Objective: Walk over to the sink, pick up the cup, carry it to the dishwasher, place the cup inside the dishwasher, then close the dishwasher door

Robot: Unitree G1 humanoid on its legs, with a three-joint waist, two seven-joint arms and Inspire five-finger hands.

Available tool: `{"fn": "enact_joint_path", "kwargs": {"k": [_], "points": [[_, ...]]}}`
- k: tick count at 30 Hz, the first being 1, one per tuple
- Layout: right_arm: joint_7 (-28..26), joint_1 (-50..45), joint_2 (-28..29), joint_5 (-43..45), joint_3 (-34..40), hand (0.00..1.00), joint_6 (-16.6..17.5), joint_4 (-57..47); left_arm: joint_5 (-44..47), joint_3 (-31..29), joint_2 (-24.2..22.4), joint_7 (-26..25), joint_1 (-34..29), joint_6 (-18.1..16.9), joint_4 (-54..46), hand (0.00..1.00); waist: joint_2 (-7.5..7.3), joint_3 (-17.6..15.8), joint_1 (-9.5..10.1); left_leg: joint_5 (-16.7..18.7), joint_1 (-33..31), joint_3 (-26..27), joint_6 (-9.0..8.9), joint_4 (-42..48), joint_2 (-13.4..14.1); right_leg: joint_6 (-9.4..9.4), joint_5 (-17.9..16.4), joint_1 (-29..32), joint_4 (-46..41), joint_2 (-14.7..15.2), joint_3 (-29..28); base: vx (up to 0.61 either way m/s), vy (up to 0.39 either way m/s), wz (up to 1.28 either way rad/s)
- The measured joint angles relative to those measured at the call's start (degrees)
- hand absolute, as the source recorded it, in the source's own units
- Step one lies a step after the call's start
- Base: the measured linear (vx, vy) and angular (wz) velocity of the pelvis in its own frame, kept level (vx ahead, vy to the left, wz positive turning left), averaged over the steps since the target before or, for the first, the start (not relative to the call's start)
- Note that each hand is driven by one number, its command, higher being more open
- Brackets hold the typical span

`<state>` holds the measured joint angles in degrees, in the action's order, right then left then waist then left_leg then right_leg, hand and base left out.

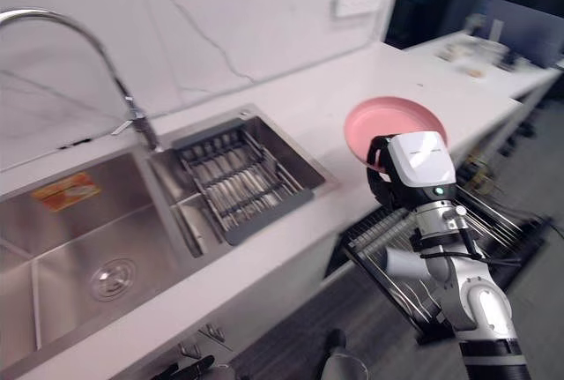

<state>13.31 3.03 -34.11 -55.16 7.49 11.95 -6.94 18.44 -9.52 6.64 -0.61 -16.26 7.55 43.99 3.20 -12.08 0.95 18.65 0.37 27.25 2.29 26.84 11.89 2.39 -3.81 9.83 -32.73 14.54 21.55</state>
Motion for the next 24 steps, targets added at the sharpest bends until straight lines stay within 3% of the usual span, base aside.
{"fn": "enact_joint_path", "kwargs": {"k": [2,4,6,8,12,14,17,22,24], "points": [[2.06,0.68,-0.08,0.48,-0.01,0.0,-0.02,0.57,0.05,0.11,1.43,-0.03,-0.04,0.12,-0.14,1.0,-1.25,0.81,-0.27,-0.41,-1.81,1.69,0.14,-0.1,0.3,-0.1,-2.49,-4.81,-2.75,3.04,-0.14,-0.09,-0.013,-0.75],[2.19,3.26,-0.07,0.77,-0.49,0.0,-0.19,3.48,0.07,0.45,2.71,-0.62,0.9,1.21,-0.69,1.0,-2.17,1.34,0.73,-0.81,-3.87,3.64,-0.36,1.31,1.63,-0.3,-2.27,-8.32,1.94,4.2,0.89,-0.1,-0.115,-0.75],[1.34,5.93,-0.03,1.25,-2.13,0.0,-1.63,6.85,0.0,0.87,4.72,-1.96,2.98,3.32,-0.76,1.0,-3.57,1.9,2.21,-1.68,-6.59,5.29,-1.58,4.25,3.87,-2.84,-0.51,-10.96,10.23,4.27,1.95,-0.09,-0.187,-0.57],[-1.51,7.08,0.01,2.23,-3.96,0.0,-2.28,9.06,-0.3,0.83,5.92,-2.16,5.58,5.64,-0.94,1.0,-3.66,1.82,3.04,-2.83,-8.8,4.07,-2.68,6.21,6.89,-5.99,-2.3,-11.87,14.37,0.91,2.57,-0.1,-0.239,-0.31],[-3.43,7.04,0.04,4.53,-5.17,0.0,-2.3,10.87,-0.38,1.45,5.54,-1.47,9.31,7.77,-1.26,1.0,-3.9,0.75,2.46,-7.02,-11.89,1.08,-5.37,4.29,9.08,-8.9,-2.35,-12.2,19.8,-3.49,3.37,-0.13,-0.274,-0.04],[-3.39,7.87,0.03,5.6,-5.16,0.0,-2.32,11.67,0.57,3.09,5.29,-1.8,12.24,8.55,-1.29,1.0,-4.38,-1.81,2.16,-10.48,-13.22,0.14,-6.26,1.18,8.77,-9.31,-2.07,-11.14,22.36,-4.88,3.95,-0.15,-0.186,0.0],[-3.27,10.94,0.04,5.68,-5.25,0.0,-2.35,14.73,2.92,4.07,4.57,-2.76,14.71,8.81,-1.27,1.0,-4.24,-4.06,1.71,-14.49,-14.97,-0.33,-6.1,-3.3,7.22,-8.49,-1.17,-7.61,22.14,-4.91,4.05,-0.14,-0.077,0.04],[-1.84,25.81,-1.32,8.08,-6.58,0.0,-4.88,24.37,5.21,4.36,4.41,-5.02,19.83,7.7,-0.81,1.0,-2.51,-11.59,1.29,-22.45,-19.0,-1.83,-4.4,-12.9,3.11,-7.37,1.84,-0.6,22.64,-3.92,5.1,-0.14,0.012,0.14],[-1.46,30.91,-3.3,9.07,-8.49,0.0,-5.7,27.36,5.23,4.39,4.21,-5.46,21.36,6.8,-0.48,1.0,-1.58,-13.14,1.41,-24.67,-20.47,-3.05,-3.96,-16.0,1.69,-7.22,3.39,1.21,24.19,-3.91,5.58,-0.08,0.052,0.16]]}}
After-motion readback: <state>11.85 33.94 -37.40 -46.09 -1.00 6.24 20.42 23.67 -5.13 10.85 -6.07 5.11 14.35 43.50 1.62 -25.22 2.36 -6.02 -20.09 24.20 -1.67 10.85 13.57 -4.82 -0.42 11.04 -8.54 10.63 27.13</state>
